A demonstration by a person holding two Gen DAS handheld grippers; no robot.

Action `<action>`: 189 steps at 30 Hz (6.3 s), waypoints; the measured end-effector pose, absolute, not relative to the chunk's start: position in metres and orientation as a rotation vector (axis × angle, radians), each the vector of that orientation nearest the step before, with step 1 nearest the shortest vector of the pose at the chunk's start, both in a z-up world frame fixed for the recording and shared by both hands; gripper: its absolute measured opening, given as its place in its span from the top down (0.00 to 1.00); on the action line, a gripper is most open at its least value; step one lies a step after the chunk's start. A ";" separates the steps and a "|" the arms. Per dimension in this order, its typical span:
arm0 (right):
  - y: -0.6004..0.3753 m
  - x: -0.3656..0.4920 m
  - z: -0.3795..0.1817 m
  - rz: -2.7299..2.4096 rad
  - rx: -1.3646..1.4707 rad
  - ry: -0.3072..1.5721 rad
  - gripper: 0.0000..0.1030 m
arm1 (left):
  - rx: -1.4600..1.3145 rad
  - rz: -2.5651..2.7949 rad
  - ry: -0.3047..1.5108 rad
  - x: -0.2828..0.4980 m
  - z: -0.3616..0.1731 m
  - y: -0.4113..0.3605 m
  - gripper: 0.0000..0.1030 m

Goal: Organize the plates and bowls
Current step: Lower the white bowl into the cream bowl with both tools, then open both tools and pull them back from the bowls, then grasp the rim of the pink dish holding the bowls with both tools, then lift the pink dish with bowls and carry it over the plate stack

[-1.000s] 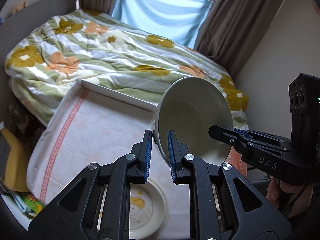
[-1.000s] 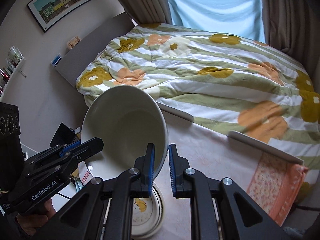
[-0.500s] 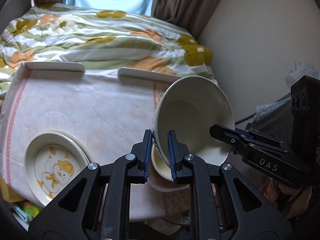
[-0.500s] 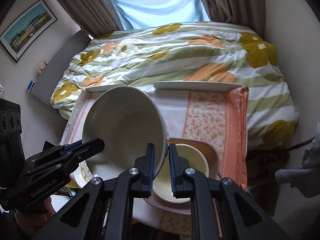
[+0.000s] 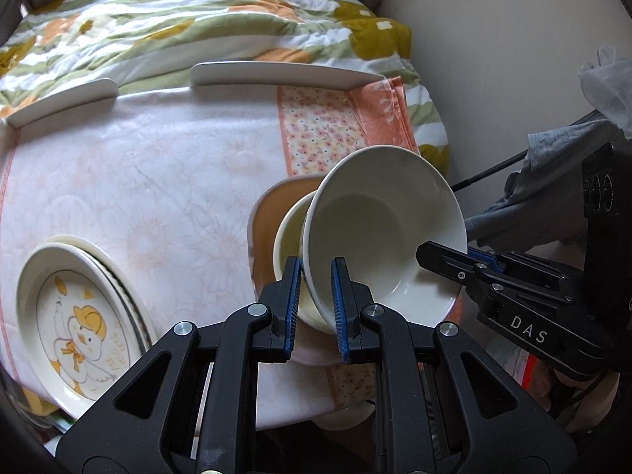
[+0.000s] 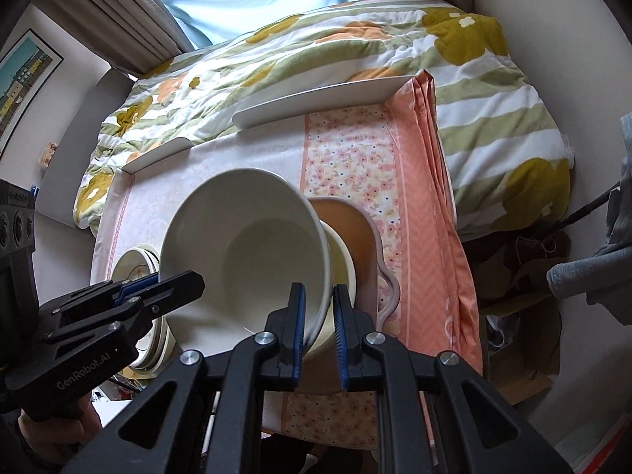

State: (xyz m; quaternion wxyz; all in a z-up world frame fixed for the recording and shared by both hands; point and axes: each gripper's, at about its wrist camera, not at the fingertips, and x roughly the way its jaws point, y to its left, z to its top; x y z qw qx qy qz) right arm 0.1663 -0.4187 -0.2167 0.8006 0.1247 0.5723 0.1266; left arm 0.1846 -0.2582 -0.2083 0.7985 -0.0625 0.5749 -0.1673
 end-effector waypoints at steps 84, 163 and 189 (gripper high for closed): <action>-0.420 0.154 -0.269 0.271 -0.116 1.377 0.41 | 0.267 -0.423 1.342 0.175 -0.260 -0.245 0.25; -0.145 0.118 -0.245 0.439 -0.105 1.266 0.88 | 0.185 -0.424 1.268 0.135 -0.249 -0.002 0.88; -0.152 0.111 -0.269 0.378 -0.059 1.241 0.88 | 0.227 -0.409 1.246 0.138 -0.272 -0.010 0.87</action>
